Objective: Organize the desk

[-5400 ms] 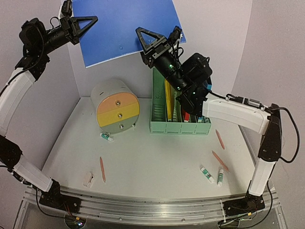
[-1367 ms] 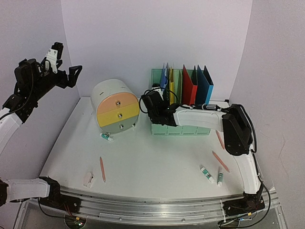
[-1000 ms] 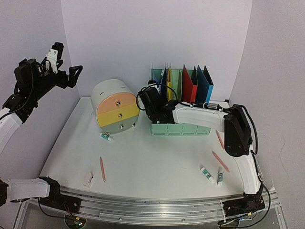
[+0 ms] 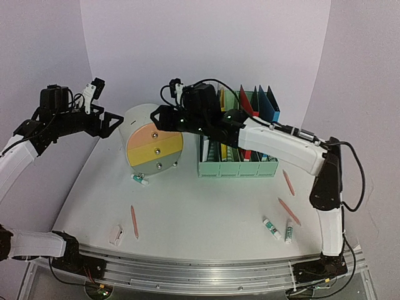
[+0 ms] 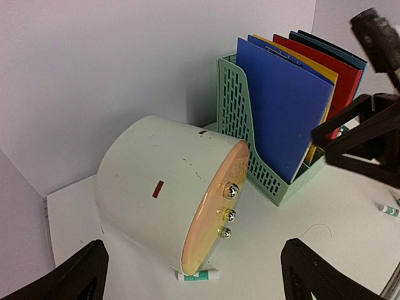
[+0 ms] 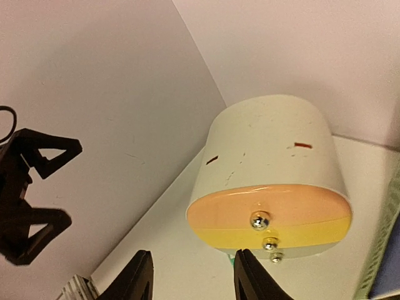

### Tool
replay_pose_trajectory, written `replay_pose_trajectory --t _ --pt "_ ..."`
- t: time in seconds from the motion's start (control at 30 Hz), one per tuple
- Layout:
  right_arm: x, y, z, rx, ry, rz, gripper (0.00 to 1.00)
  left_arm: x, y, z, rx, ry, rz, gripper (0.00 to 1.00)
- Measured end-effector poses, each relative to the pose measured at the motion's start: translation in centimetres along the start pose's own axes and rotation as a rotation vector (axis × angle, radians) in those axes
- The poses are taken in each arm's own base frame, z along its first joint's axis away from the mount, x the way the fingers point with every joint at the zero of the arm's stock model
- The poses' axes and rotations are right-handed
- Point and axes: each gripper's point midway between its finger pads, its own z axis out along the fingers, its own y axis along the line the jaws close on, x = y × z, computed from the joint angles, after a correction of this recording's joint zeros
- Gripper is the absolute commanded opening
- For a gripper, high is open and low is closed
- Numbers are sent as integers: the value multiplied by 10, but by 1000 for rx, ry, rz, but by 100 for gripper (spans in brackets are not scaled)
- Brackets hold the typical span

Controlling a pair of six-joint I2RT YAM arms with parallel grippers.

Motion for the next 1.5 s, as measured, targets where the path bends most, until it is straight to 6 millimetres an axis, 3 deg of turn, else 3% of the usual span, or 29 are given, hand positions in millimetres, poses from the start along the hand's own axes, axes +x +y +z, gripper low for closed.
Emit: replay_pose_trajectory --t 0.23,0.33,0.6,0.93,1.1,1.3,1.5 --pt "63 -19 59 22 104 298 47 21 -6 5 35 52 -39 96" --pt "78 -27 66 48 127 400 47 21 -7 4 40 52 -41 96" --pt "91 -46 75 66 91 620 51 17 -8 1 39 36 -36 96" --pt "66 -57 82 24 2 711 49 16 -7 1 37 32 -26 96" --pt "70 -62 90 22 -6 745 48 15 -7 2 36 29 -22 96" --pt "74 -65 103 11 -17 760 40 13 -6 2 30 23 -6 96" --pt "72 -64 104 3 -29 783 36 13 -5 2 27 22 2 96"
